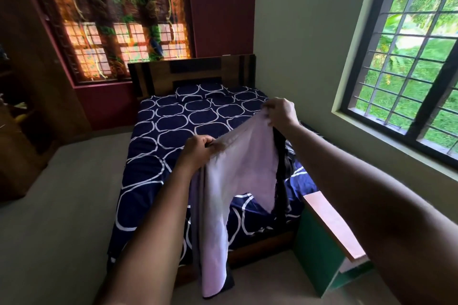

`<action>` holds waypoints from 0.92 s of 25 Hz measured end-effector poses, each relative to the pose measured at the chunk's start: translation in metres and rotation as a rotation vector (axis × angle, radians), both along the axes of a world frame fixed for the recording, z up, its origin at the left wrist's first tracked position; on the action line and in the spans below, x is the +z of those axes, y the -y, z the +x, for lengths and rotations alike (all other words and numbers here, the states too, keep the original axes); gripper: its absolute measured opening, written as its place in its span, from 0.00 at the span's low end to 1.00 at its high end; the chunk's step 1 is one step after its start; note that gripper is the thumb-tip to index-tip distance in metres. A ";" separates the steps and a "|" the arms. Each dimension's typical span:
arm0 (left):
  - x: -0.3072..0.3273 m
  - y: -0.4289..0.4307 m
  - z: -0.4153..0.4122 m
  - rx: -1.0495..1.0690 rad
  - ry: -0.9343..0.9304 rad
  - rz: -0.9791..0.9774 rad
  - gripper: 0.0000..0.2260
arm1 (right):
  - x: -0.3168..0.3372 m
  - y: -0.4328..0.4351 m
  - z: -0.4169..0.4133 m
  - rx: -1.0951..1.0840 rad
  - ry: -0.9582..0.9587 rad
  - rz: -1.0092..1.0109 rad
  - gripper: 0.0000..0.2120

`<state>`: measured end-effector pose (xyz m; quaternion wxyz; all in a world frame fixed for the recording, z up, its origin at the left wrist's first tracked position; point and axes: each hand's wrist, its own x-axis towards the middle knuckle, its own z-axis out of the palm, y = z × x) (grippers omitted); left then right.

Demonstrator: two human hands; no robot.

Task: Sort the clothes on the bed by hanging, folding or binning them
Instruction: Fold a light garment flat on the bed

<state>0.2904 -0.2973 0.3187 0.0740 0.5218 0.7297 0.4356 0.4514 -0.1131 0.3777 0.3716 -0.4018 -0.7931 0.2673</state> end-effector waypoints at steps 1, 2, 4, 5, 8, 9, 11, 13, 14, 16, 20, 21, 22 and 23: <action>0.006 0.000 0.005 -0.009 0.118 0.057 0.18 | -0.002 -0.001 -0.003 0.047 0.066 0.035 0.15; 0.015 -0.001 0.011 -0.006 0.288 0.137 0.15 | -0.007 0.000 -0.006 0.114 0.168 0.059 0.18; 0.037 -0.004 0.021 0.000 0.575 0.283 0.10 | -0.024 0.007 -0.007 0.214 0.332 0.069 0.26; 0.046 -0.005 0.022 0.005 0.630 0.321 0.10 | -0.034 0.012 -0.006 0.223 0.357 0.051 0.28; 0.056 -0.006 0.018 -0.035 0.629 0.333 0.09 | -0.076 0.021 -0.003 0.199 0.329 -0.045 0.26; 0.055 -0.007 0.016 -0.055 0.630 0.322 0.08 | -0.089 0.026 -0.001 0.201 0.267 -0.167 0.23; 0.050 -0.009 0.013 -0.072 0.608 0.316 0.07 | -0.109 0.038 0.004 0.185 0.150 -0.419 0.14; 0.048 -0.009 0.014 -0.077 0.594 0.326 0.07 | -0.126 0.047 0.009 0.152 0.122 -0.519 0.09; 0.048 -0.009 0.014 -0.074 0.598 0.337 0.07 | -0.134 0.052 0.013 0.165 0.109 -0.545 0.08; 0.048 -0.006 0.015 -0.076 0.619 0.367 0.08 | -0.143 0.065 0.022 0.222 0.067 -0.633 0.06; 0.050 -0.009 0.009 -0.111 0.642 0.373 0.07 | -0.152 0.078 0.020 0.307 -0.001 -0.572 0.08; 0.048 -0.012 0.006 -0.112 0.634 0.367 0.07 | -0.150 0.078 0.012 0.287 -0.033 -0.438 0.07; 0.048 -0.015 0.004 -0.092 0.622 0.364 0.09 | -0.146 0.079 0.004 0.238 -0.069 -0.276 0.07; 0.045 -0.020 0.002 -0.065 0.626 0.363 0.09 | -0.140 0.082 -0.006 0.169 -0.124 -0.105 0.09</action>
